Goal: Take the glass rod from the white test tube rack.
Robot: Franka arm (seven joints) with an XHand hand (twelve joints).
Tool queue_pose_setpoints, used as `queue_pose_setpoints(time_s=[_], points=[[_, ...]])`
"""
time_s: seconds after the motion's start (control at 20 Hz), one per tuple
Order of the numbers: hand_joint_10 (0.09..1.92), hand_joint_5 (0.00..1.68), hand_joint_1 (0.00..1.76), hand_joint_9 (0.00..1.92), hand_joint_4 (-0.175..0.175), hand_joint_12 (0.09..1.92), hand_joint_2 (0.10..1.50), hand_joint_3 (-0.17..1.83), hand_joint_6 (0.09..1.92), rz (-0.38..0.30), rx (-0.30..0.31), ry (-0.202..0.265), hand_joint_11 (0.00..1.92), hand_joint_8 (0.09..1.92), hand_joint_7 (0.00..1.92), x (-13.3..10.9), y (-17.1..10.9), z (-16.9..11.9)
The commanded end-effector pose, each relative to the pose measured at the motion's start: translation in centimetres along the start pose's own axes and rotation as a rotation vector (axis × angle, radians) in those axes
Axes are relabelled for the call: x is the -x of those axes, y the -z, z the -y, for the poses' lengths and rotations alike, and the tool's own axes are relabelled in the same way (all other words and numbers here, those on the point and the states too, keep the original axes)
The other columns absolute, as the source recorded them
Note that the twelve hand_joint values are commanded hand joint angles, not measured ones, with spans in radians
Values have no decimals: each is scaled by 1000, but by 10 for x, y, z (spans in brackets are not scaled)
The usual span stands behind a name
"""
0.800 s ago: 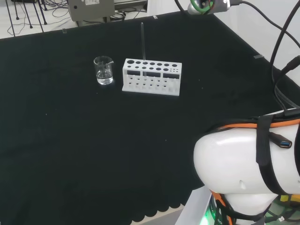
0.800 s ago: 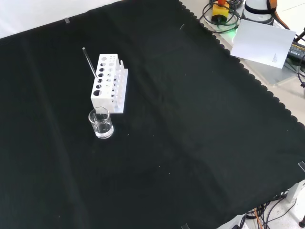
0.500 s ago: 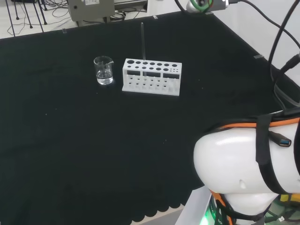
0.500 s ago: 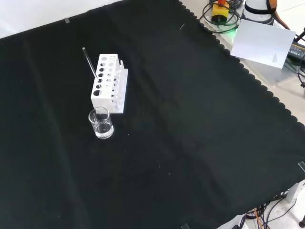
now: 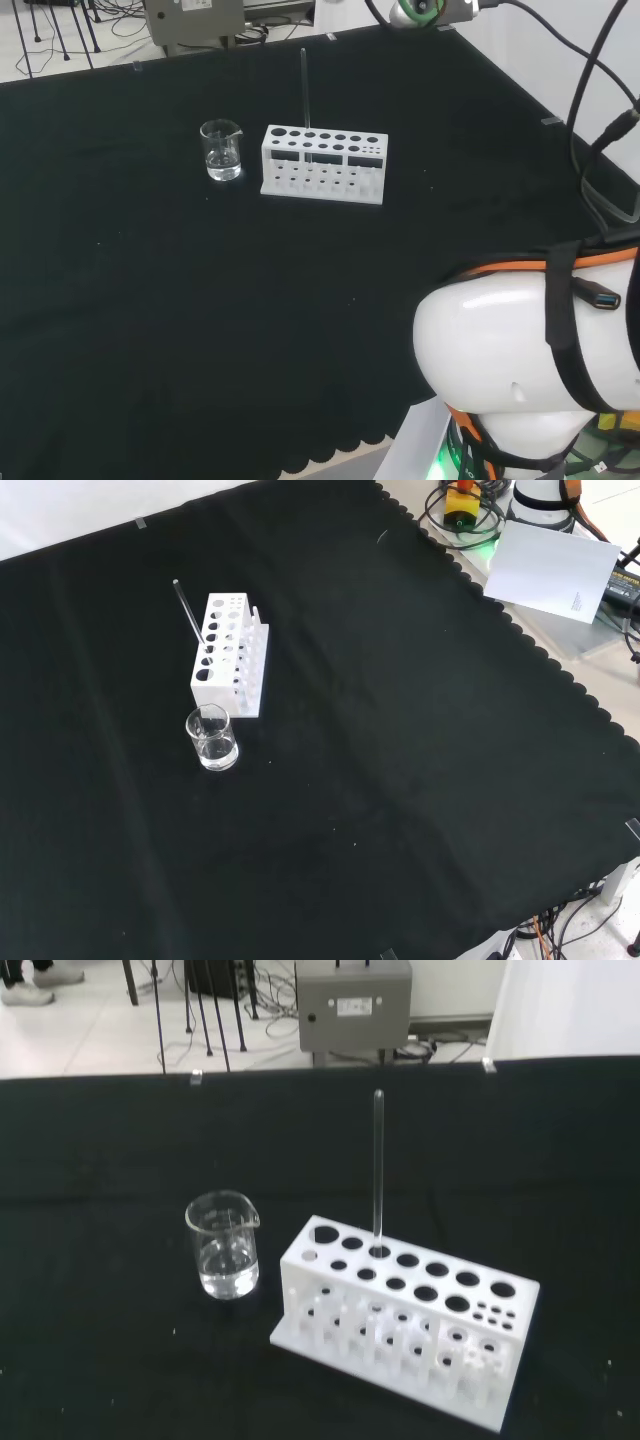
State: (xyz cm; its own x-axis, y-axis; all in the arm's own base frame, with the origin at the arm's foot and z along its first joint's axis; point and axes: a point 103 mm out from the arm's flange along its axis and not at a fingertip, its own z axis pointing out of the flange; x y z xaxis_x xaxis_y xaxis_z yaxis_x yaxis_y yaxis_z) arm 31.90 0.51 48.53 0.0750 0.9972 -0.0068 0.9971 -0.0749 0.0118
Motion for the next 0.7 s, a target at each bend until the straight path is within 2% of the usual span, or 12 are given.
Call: queue_pose_setpoints(time_s=[0.05,0.25,0.7], points=[[844,150,648,507,-154,1400,1136,-109,87,-5,24,25,312,898,198,2,-4,-19],[855,208,661,656,-166,1390,1171,-166,87,-25,29,46,391,909,317,4,-6,-37],[901,282,672,772,-174,1382,1183,-175,87,-56,49,69,510,947,459,12,-12,-87]])
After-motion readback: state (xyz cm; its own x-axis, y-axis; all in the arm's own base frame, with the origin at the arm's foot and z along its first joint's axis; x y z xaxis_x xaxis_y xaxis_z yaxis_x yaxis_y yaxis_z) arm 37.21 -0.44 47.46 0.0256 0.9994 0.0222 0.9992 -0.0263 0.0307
